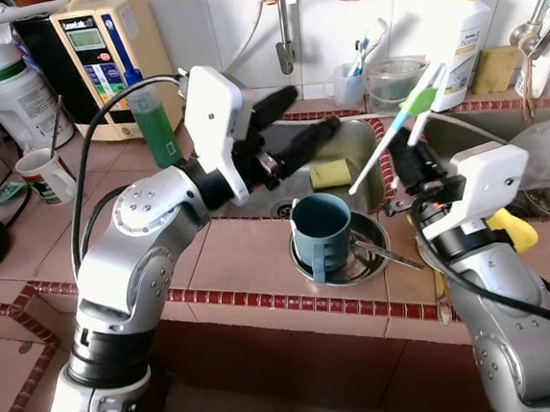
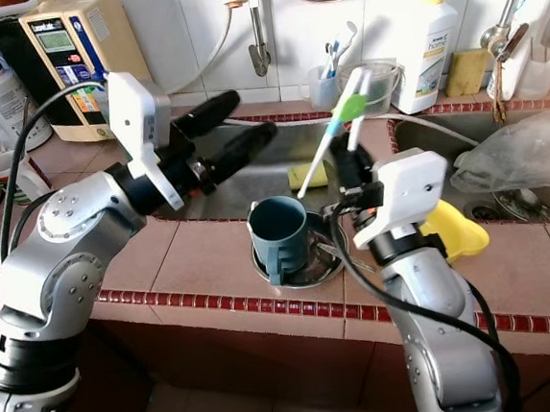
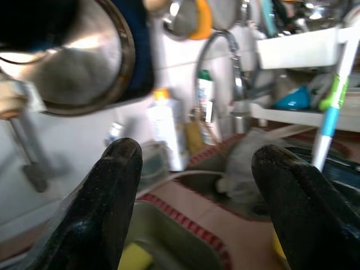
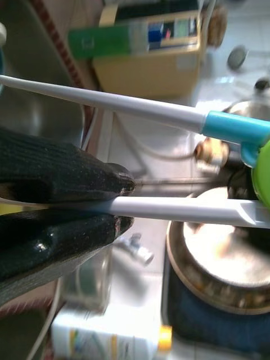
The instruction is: Kitchen organization
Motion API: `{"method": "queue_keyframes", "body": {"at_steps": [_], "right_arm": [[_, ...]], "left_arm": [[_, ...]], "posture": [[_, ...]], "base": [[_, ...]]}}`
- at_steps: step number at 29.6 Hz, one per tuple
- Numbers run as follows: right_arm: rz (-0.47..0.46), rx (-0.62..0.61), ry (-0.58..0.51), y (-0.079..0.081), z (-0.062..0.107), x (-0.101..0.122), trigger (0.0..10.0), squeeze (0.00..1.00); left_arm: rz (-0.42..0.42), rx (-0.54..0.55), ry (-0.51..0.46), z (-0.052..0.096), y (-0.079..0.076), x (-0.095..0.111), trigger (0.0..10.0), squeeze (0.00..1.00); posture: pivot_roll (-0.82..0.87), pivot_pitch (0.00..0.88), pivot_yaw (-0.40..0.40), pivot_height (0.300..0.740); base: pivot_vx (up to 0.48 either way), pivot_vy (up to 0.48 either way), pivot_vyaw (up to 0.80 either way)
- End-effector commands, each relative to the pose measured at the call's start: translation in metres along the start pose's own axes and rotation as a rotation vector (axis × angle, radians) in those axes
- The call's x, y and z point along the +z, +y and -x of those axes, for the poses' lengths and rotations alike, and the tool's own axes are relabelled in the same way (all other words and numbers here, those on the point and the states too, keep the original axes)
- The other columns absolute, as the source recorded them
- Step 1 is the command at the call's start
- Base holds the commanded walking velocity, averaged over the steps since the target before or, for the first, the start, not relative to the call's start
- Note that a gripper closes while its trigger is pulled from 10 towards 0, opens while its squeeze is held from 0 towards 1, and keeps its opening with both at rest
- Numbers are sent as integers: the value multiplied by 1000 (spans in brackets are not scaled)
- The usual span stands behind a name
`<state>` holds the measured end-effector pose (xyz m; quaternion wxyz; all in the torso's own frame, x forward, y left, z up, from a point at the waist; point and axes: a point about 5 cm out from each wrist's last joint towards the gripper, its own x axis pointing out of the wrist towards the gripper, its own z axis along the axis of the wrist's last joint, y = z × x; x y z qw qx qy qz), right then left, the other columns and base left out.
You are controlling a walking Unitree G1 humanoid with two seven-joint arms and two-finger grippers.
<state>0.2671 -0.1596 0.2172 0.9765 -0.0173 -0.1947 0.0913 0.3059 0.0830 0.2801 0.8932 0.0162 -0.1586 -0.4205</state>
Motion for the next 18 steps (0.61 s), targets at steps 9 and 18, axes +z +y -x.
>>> {"method": "queue_keyframes", "body": {"at_steps": [9,18], "right_arm": [[25,-98,6,-21,-10,4,10000,0],[29,-83,-29,-23,-21,13,10000,0]], "left_arm": [[6,141,13,2,8,-4,10000,0],[36,152,30,-3,7,-6,10000,0]], "posture": [[-158,18,90,740],[-148,45,87,740]], "base": [[0,0,0],[0,0,0]]}}
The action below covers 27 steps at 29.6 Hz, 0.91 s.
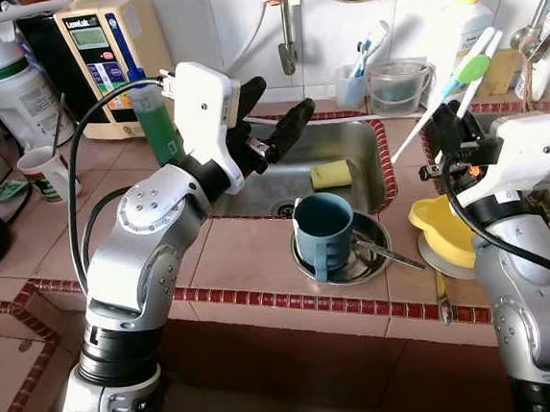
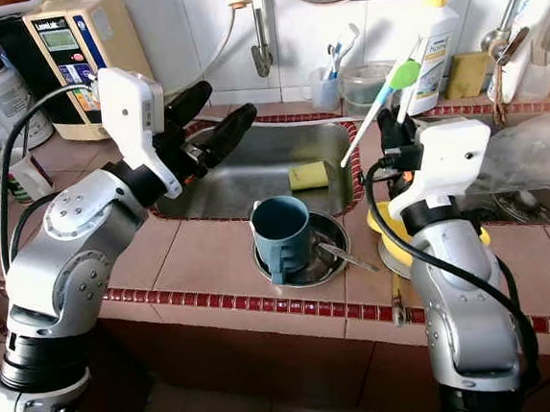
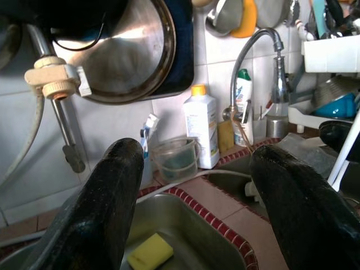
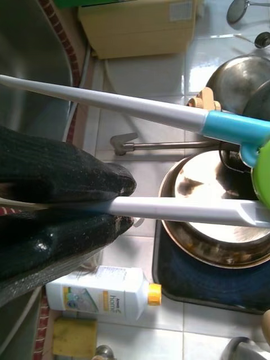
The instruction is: Kitchen organization
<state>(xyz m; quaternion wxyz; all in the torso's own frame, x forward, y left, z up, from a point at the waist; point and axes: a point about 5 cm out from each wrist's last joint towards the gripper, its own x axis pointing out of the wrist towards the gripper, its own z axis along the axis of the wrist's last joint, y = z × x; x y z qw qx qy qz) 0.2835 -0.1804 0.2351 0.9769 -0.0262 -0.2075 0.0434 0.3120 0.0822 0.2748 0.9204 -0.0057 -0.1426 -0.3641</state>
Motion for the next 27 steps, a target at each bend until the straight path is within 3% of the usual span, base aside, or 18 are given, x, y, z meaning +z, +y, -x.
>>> {"method": "queue_keyframes", "body": {"at_steps": [1,19,27], "right_arm": [[-13,10,-9,2,-4,3,10000,0],[-22,21,-21,3,-8,6,10000,0],[-24,27,-24,4,-9,6,10000,0]], "left_arm": [[6,27,10,-1,4,1,10000,0],[21,30,-5,-4,5,4,10000,0],[21,26,-11,-5,5,5,10000,0]], "posture": [[-148,45,87,740],[-152,53,86,740],[-151,53,84,740]], "base": [[0,0,0],[0,0,0],[278,0,0]]}}
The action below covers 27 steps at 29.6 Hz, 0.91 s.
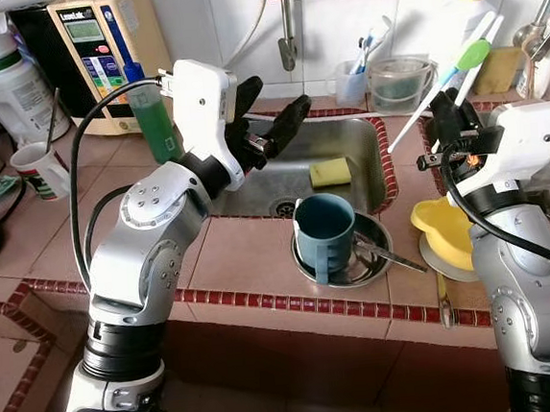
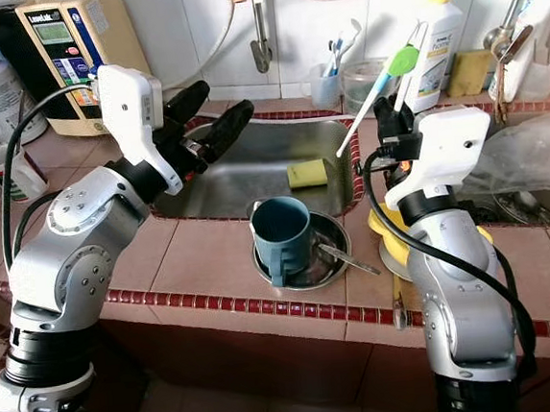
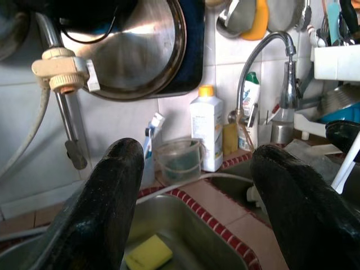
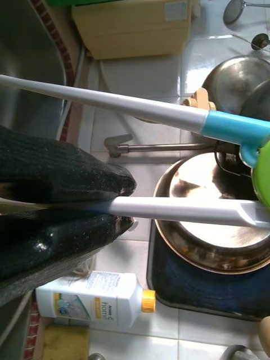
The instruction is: Kitchen organization
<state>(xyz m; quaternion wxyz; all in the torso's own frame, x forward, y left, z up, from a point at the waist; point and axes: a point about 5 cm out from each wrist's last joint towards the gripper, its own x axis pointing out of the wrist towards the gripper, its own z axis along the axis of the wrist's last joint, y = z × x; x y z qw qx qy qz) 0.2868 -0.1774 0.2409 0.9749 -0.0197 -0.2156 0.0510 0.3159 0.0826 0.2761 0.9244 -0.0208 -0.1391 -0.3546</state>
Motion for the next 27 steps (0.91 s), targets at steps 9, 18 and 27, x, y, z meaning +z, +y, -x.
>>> {"method": "queue_keyframes", "body": {"at_steps": [9,18,27], "right_arm": [[-9,18,-7,2,-3,2,10000,0],[-6,19,-7,1,-4,2,10000,0],[-8,22,-5,0,-5,2,10000,0]], "left_arm": [[-4,0,-11,-2,2,5,10000,0],[-1,-2,-11,-3,2,6,10000,0],[5,1,-14,-3,1,6,10000,0]], "posture": [[-152,51,84,740],[-153,51,83,740],[-149,51,82,740]], "base": [[293,0,0],[286,0,0],[0,0,0]]}}
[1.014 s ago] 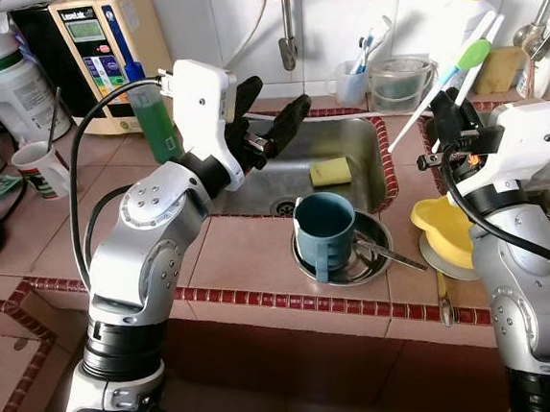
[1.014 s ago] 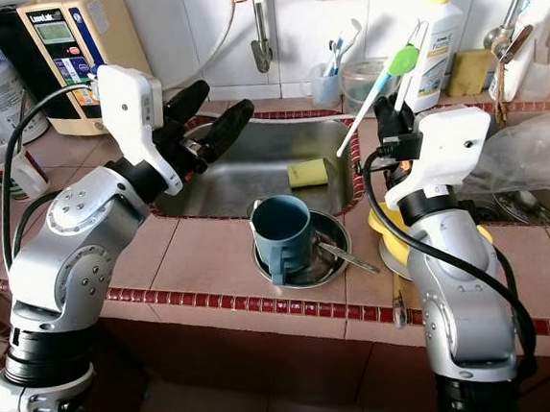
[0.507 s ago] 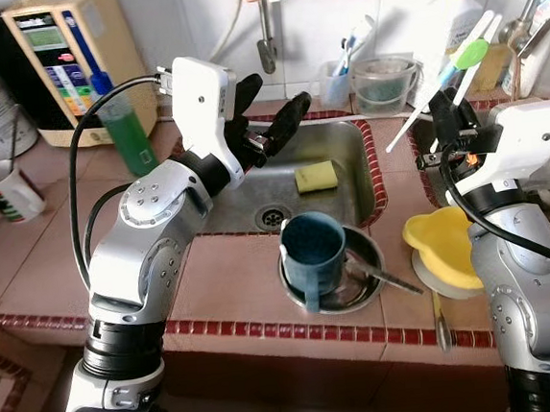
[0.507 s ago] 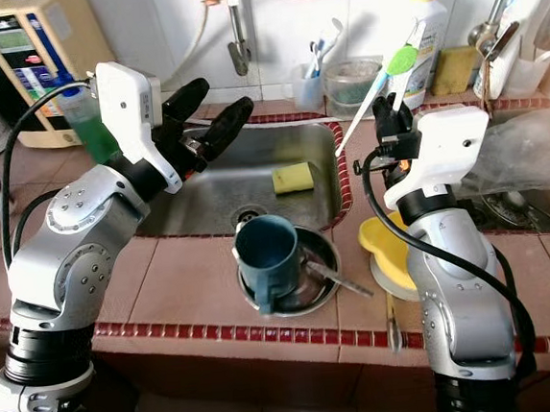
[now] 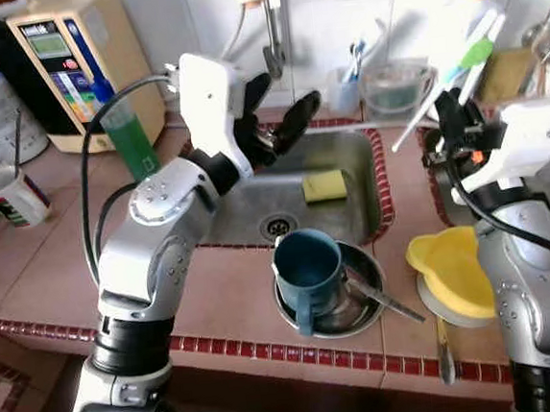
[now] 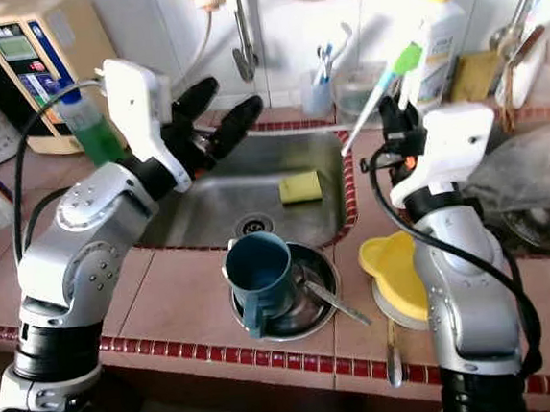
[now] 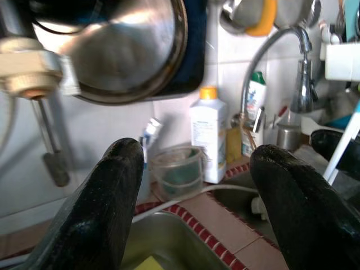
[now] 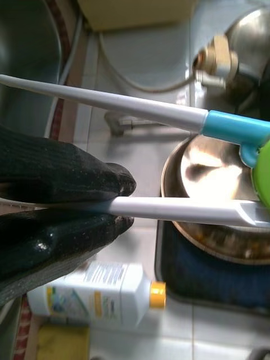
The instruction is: Kitchen organization
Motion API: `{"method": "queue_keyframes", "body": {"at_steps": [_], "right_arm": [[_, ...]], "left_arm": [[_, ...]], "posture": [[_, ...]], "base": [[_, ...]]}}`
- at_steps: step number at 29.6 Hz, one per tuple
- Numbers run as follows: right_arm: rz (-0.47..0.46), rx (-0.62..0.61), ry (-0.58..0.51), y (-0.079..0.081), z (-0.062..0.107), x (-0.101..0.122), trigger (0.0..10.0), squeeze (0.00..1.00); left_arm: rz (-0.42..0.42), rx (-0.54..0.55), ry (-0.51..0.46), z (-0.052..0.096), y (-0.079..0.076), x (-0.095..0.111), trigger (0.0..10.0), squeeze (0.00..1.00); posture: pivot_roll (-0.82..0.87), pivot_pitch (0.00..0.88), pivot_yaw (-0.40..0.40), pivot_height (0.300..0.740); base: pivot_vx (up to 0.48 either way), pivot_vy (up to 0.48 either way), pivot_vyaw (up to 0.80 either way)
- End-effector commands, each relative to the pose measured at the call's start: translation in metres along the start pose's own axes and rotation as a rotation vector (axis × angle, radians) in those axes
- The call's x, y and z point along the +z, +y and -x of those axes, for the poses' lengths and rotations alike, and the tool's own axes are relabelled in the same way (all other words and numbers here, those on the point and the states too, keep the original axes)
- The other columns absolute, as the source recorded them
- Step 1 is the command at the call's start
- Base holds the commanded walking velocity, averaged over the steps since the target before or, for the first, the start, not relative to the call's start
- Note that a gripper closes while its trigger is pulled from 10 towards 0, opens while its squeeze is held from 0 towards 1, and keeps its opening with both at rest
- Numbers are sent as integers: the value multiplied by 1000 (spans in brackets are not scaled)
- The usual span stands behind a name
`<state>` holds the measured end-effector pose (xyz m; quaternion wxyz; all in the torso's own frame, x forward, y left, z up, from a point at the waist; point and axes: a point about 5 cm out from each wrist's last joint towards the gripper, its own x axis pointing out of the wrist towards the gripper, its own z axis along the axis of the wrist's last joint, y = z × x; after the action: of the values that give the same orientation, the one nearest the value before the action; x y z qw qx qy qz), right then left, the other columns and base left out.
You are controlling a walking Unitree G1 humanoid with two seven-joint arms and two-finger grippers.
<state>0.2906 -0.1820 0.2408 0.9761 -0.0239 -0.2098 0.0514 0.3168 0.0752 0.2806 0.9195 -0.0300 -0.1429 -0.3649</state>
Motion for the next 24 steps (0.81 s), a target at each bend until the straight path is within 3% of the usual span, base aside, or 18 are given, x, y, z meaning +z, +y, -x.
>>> {"method": "queue_keyframes", "body": {"at_steps": [1,12,24], "right_arm": [[-20,18,-14,5,-2,4,10000,0],[-31,-14,34,-9,-9,0,10000,0],[-59,-38,121,-18,-33,-8,10000,0]], "left_arm": [[-11,17,1,4,5,3,10000,0],[-20,-49,21,9,-4,1,10000,0],[-35,-140,108,20,-20,-16,10000,0]], "posture": [[-149,51,82,740],[-147,66,79,740],[-133,109,76,740]], "base": [[0,0,0],[0,0,0],[0,0,0]]}}
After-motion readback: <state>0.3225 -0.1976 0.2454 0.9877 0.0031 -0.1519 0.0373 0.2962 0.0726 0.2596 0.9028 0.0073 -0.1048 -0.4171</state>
